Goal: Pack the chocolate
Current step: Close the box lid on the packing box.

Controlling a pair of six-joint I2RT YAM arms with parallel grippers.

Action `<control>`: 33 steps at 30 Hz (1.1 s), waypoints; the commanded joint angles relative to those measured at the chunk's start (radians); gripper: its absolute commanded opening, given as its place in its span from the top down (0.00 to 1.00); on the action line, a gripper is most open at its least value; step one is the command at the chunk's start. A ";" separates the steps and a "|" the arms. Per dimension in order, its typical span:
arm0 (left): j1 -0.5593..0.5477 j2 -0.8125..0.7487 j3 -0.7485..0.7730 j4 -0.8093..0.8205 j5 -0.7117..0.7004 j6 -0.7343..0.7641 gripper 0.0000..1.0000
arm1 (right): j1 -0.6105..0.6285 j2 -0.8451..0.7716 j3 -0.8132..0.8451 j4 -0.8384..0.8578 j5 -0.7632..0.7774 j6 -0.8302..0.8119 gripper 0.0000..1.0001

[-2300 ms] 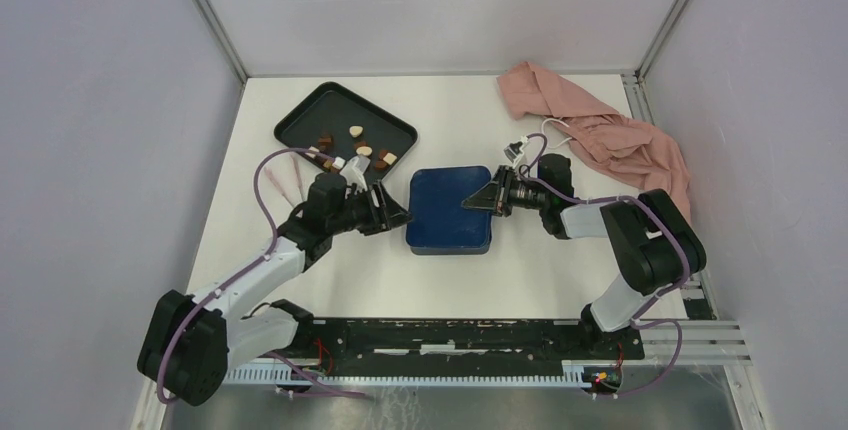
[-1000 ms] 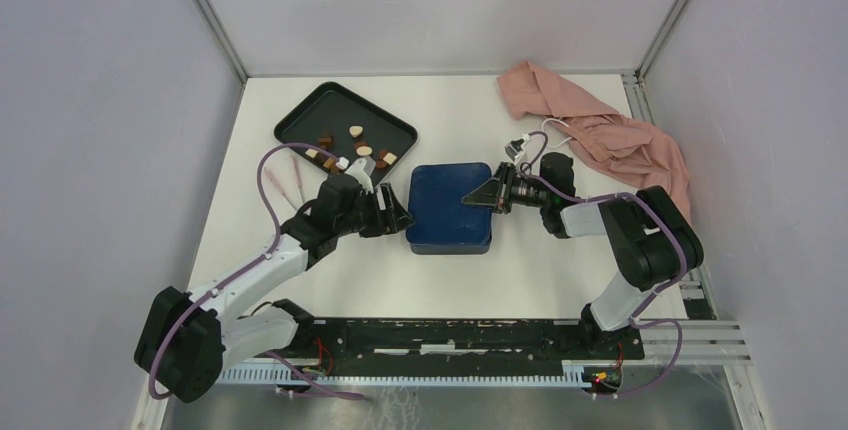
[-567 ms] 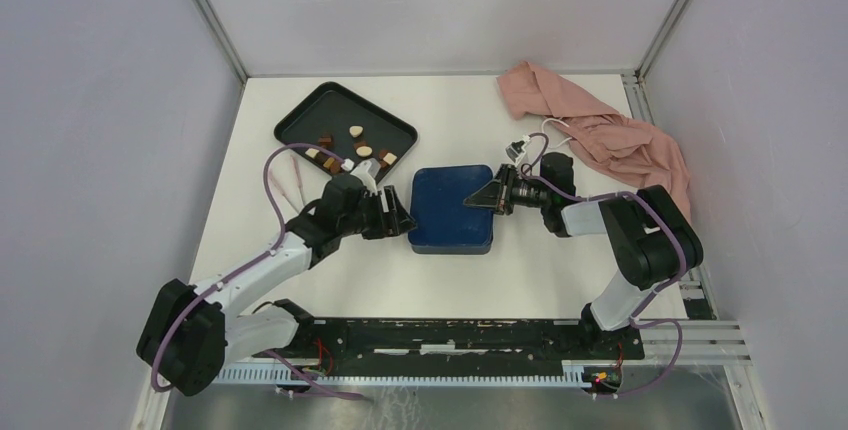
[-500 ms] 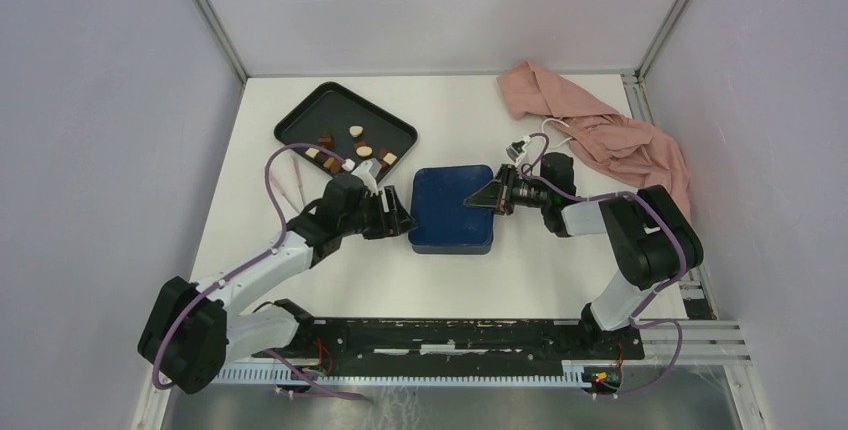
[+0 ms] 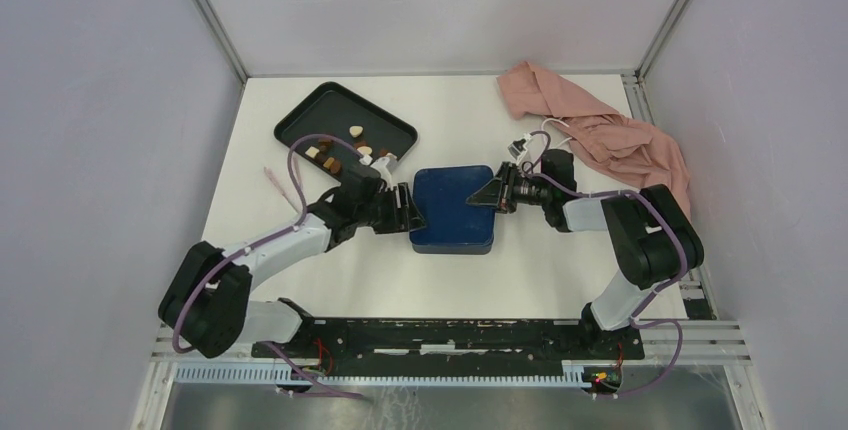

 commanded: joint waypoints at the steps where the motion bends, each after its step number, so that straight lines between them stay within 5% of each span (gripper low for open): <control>1: -0.015 0.060 0.080 0.037 0.020 0.069 0.35 | -0.015 -0.019 0.048 -0.073 0.024 -0.086 0.68; 11: -0.021 0.141 0.159 -0.015 0.002 0.104 0.36 | -0.057 -0.090 0.142 -0.374 0.106 -0.353 0.38; 20: -0.021 0.174 0.213 -0.066 -0.016 0.144 0.36 | -0.139 -0.132 0.253 -0.566 0.153 -0.696 0.33; 27: -0.022 0.179 0.226 -0.072 -0.010 0.164 0.36 | -0.139 -0.223 0.361 -0.804 -0.068 -1.263 0.40; 31: -0.023 0.184 0.232 -0.072 -0.003 0.170 0.35 | -0.004 -0.358 0.325 -1.007 -0.157 -1.783 0.43; 33: -0.022 0.187 0.233 -0.073 -0.005 0.173 0.35 | 0.082 -0.391 0.318 -1.140 -0.179 -2.032 0.52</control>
